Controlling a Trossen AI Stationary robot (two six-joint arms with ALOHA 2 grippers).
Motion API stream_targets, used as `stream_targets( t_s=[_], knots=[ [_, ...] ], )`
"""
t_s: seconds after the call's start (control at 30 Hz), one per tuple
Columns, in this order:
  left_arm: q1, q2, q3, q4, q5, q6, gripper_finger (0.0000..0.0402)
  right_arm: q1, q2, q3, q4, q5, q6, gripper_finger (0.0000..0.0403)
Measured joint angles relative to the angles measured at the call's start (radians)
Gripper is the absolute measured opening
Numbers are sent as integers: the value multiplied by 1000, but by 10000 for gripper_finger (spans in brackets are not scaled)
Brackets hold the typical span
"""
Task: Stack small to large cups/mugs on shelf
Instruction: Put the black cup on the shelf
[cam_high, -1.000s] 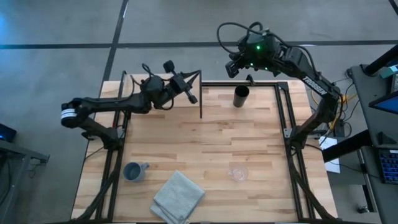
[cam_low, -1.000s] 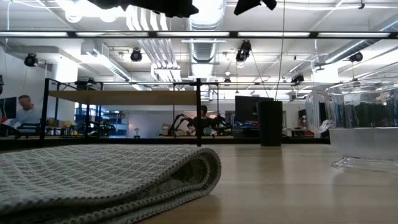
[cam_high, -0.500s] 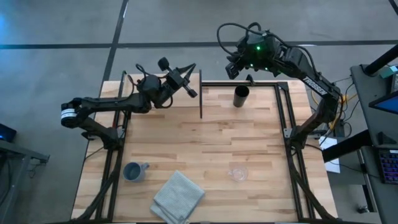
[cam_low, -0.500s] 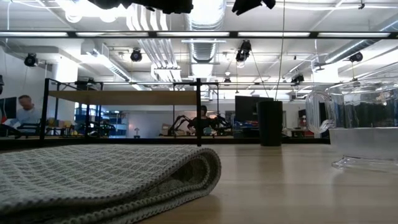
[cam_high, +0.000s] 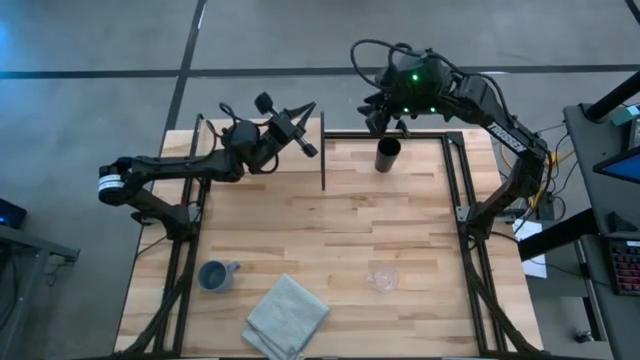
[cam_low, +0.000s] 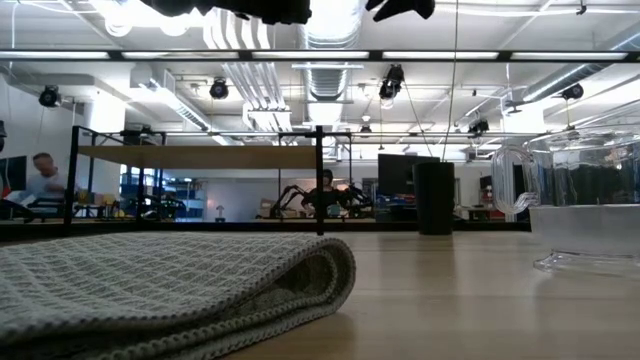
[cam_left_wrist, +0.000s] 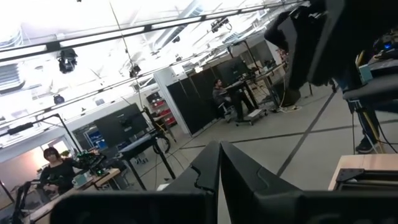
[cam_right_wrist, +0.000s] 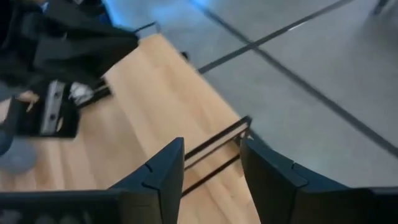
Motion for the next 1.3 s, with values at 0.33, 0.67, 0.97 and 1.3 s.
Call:
stream_targets(
  t_s=[0.33, 0.67, 0.97, 1.3],
  knots=[
    [0, 0, -2, -7, 1, 0, 0, -13, 4, -42, -319, 121, -31, 134],
    [0, 0, -2, -6, 27, -1, 0, -12, 5, -275, -333, 68, -16, 132],
    [-11, -6, 0, -6, -42, 107, 0, -12, 5, -476, -172, 95, -41, 122],
    [-52, -42, 4, 4, -41, 131, 0, -72, 5, -567, -116, 150, -54, 113]
  ],
)
